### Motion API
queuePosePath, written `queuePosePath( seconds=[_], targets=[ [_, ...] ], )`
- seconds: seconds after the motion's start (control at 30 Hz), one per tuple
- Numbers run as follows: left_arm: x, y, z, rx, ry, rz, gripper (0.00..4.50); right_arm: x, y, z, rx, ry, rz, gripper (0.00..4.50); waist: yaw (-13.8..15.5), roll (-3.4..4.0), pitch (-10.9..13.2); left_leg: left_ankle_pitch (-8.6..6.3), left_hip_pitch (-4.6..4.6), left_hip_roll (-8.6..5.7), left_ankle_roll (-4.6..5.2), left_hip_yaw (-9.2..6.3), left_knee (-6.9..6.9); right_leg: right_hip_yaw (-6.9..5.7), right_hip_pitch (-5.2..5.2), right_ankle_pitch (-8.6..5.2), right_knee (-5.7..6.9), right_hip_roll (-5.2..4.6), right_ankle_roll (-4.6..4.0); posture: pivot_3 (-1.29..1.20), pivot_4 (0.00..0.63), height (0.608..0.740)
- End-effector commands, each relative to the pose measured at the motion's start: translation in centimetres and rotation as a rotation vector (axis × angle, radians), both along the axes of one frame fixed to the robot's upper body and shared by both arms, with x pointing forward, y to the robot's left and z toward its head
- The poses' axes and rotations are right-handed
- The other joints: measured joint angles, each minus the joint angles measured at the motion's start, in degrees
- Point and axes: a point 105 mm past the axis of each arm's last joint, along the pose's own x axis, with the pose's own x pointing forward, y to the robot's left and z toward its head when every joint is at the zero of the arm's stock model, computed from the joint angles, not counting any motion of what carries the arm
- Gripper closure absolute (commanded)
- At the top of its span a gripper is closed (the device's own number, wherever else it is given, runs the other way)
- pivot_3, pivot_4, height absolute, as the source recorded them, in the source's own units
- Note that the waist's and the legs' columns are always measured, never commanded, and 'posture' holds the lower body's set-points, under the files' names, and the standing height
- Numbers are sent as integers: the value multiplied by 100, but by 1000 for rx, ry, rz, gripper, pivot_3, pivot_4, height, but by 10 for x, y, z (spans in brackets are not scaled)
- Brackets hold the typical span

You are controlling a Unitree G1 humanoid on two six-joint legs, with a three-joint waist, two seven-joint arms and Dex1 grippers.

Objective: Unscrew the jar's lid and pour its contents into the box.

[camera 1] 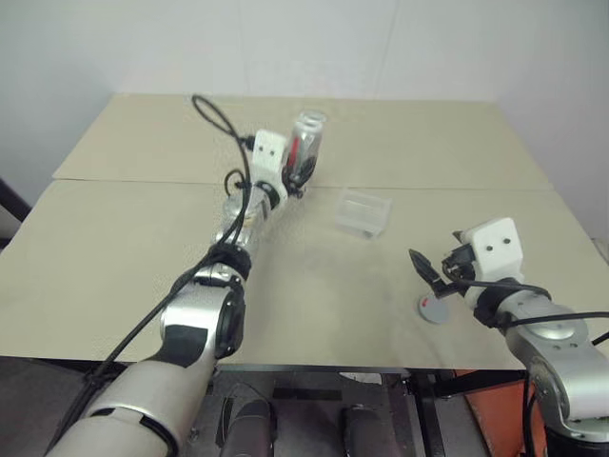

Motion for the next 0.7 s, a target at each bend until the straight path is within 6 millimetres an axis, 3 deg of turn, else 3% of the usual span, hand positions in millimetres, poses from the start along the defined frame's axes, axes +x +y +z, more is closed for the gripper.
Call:
queuePosePath(
  seconds=[0.03,0.17,0.33,0.57,0.7],
  targets=[
    [-8,11,15,-75,-148,93,2365,5,8,13,-22,-65,53,28,3,0,0,0,0,0,0,-2,0,0,0,0,0,0,0,0,150,740],
    [-20,27,-9,-121,-115,112,2365,9,16,13,-24,-72,86,28,3,1,0,1,1,1,-1,-2,0,0,-1,1,4,0,-1,0,150,740],
    [-29,38,-43,10,-58,155,2365,8,18,15,-15,-79,105,28,10,2,-2,1,3,0,-1,-2,0,0,1,1,5,-1,-1,0,150,740],
    [-34,47,-67,-36,36,165,2365,7,16,14,-28,-74,100,28,34,4,-22,1,23,1,0,-1,1,0,19,1,0,0,-1,0,150,740],
    [-37,49,-67,-104,56,161,1103,7,16,13,-37,-72,100,0,18,4,-22,1,36,1,0,-1,0,1,32,1,-6,0,-1,0,150,740]
  ],
)
